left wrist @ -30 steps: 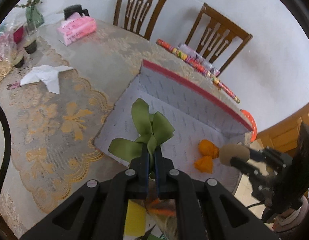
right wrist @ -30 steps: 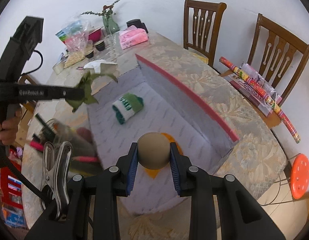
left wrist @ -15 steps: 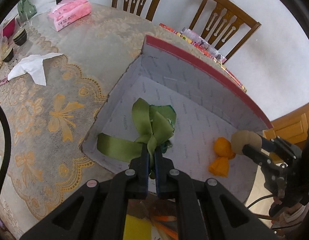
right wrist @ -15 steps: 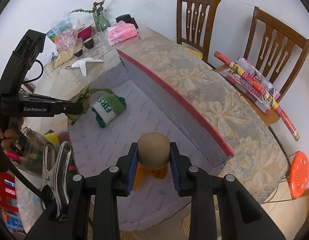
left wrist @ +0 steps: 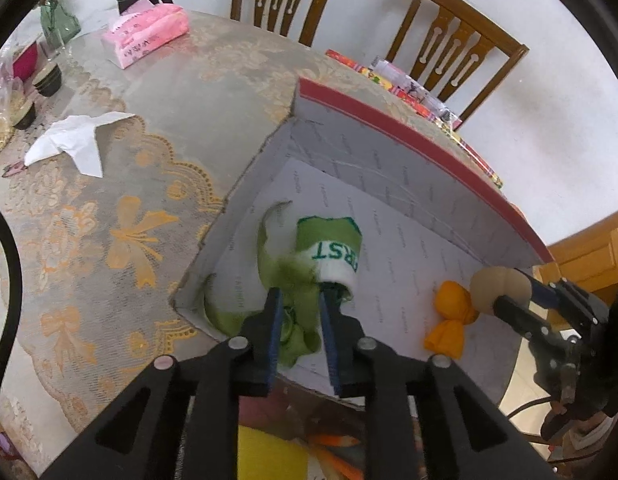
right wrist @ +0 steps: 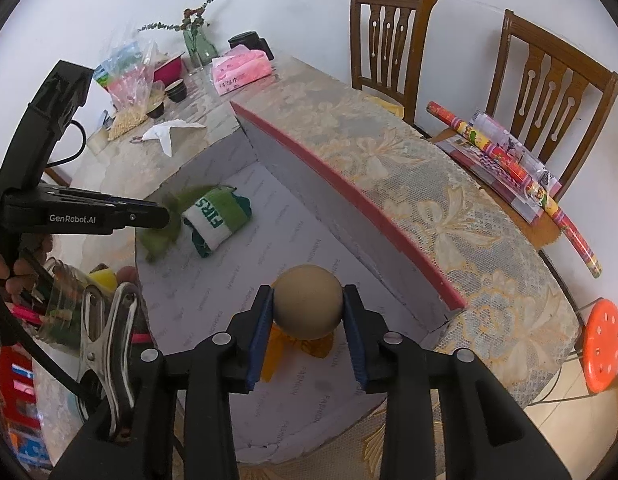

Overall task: Organize soft objects
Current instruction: 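Open both grippers to release the ribbon and ball in the box, then grasp the grey knit item on the table with the left gripper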

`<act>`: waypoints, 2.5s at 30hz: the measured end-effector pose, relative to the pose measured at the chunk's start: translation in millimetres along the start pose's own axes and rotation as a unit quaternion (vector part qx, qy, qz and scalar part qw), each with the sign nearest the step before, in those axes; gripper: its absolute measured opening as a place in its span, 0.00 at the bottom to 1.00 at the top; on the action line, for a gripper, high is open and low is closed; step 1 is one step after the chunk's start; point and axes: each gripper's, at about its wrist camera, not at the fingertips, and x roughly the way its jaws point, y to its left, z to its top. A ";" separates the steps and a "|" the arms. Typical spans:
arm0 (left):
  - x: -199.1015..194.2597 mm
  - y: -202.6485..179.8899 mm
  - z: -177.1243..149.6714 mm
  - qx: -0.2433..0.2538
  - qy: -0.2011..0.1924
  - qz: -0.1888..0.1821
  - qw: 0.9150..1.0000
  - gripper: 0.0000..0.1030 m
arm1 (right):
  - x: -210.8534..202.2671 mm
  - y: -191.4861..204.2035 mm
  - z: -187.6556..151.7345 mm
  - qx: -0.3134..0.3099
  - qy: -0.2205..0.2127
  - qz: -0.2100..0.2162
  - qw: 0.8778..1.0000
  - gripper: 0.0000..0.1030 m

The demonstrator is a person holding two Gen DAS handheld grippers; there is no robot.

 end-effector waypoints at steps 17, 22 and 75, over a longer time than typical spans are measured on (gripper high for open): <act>-45.3 11.2 -16.3 -0.043 -0.037 0.049 0.997 0.27 | -19.9 3.7 -9.5 -0.017 -0.020 0.000 1.000 0.52; -66.6 16.0 -31.2 -0.058 -0.053 0.062 0.995 0.27 | -27.8 7.0 -11.8 -0.021 -0.026 0.004 0.999 0.52; -27.5 91.6 -145.2 -0.123 -0.031 0.042 0.991 0.46 | -71.3 153.6 -126.5 -0.001 0.018 -0.004 1.000 0.52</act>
